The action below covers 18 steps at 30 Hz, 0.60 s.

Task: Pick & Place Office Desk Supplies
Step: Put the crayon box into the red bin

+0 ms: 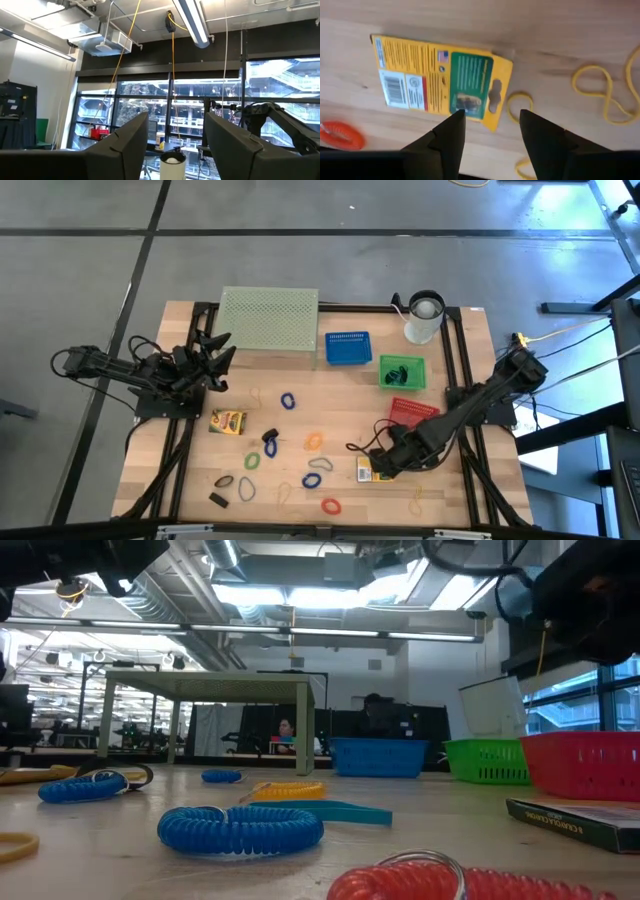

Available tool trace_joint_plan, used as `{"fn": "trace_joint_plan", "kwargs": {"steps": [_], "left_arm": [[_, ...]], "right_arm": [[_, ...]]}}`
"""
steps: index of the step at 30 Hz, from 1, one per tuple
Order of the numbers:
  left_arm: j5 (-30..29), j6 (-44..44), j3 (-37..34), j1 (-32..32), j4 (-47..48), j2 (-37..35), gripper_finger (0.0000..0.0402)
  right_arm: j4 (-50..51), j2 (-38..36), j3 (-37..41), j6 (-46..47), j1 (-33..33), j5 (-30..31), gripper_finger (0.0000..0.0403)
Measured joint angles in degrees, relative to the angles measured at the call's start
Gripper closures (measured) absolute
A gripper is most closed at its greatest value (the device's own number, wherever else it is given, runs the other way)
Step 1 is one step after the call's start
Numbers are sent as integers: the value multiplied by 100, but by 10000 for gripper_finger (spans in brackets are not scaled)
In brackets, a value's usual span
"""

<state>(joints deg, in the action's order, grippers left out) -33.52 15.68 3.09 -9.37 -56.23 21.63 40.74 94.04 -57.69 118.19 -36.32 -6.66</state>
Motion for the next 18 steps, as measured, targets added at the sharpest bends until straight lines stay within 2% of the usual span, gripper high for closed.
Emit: {"fn": "trace_joint_plan", "kwargs": {"steps": [18], "left_arm": [[-2,-4,0,0,42,1,211]], "right_arm": [[-163,666,9,-225,0,0,228]]}}
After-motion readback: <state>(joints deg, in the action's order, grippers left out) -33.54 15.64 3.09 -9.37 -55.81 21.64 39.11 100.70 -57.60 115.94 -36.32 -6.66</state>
